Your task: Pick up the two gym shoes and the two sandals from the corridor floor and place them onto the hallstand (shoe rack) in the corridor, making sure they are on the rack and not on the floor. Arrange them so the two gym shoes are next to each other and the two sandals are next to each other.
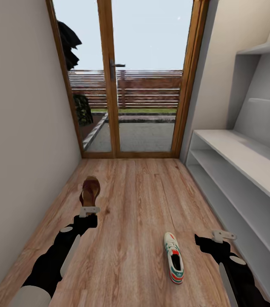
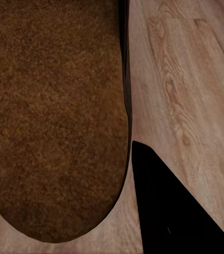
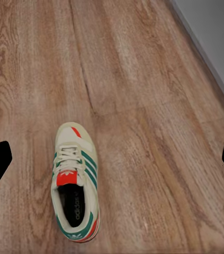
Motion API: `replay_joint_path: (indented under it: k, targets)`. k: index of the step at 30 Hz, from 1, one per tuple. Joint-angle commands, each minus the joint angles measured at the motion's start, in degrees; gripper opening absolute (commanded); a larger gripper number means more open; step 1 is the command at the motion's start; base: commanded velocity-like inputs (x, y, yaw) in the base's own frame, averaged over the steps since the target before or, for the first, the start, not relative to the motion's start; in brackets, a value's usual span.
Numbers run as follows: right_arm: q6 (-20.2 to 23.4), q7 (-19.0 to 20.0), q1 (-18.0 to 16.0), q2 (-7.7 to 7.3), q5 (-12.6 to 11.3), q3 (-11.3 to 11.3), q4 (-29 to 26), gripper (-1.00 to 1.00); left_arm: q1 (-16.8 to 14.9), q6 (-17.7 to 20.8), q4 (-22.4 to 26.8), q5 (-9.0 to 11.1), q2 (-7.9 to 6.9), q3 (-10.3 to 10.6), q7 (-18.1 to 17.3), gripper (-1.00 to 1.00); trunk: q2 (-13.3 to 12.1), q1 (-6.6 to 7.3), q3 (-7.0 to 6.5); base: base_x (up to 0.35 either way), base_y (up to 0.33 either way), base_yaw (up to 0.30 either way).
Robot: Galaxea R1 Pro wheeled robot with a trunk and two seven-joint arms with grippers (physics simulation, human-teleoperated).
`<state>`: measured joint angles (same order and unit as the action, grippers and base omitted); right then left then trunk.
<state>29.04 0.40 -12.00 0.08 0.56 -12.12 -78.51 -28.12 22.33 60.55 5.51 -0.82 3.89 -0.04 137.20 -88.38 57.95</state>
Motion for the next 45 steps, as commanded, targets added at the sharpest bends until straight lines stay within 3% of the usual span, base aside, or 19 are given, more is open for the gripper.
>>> replay_joint_path:
  k: [1, 10, 35, 38, 41, 45]
  targets:
    - [0.32, 0.04, -0.04, 0.01, 0.06, -0.01, -0.07, 1.0, -0.01, 0.35, 0.1, 0.38, -0.06, 0.09, -0.04, -1.0, 0.02, 0.0, 0.05, 0.18, 0.15, -0.297]
    - [0.32, 0.05, -0.04, 0.01, 0.06, -0.01, -0.07, 1.0, -0.01, 0.35, 0.11, 0.33, -0.06, 0.06, -0.04, -1.0, 0.02, 0.0, 0.05, 0.116, 0.095, -0.237]
    - [0.32, 0.22, -0.04, 0.01, 0.06, 0.18, 0.1, 1.0, -0.01, 0.27, 0.26, 0.29, -0.06, 0.06, -0.04, -1.0, 0.02, 0.0, 0.06, 0.001, 0.0, -0.002]
    - [0.32, 0.12, -0.04, 0.01, 0.06, 1.96, 0.1, 1.0, -0.01, 0.26, 0.26, 0.29, -0.07, 0.06, -0.04, -1.0, 0.02, 0.0, 0.17, 0.0, 0.0, 0.0]
    - [0.32, -0.21, -0.04, 0.0, 0.06, 6.05, 0.11, 1.0, -0.01, 0.26, 0.27, 0.29, -0.07, 0.06, -0.04, -1.0, 0.02, 0.0, 0.38, 0.0, 0.0, 0.0]
    - [0.32, -0.3, -0.04, -0.06, 0.06, 7.43, 0.15, 1.0, -0.01, 0.3, 0.26, 0.29, -0.08, 0.06, -0.04, -1.0, 1.63, -0.88, 1.46, 0.0, 0.0, 0.0]
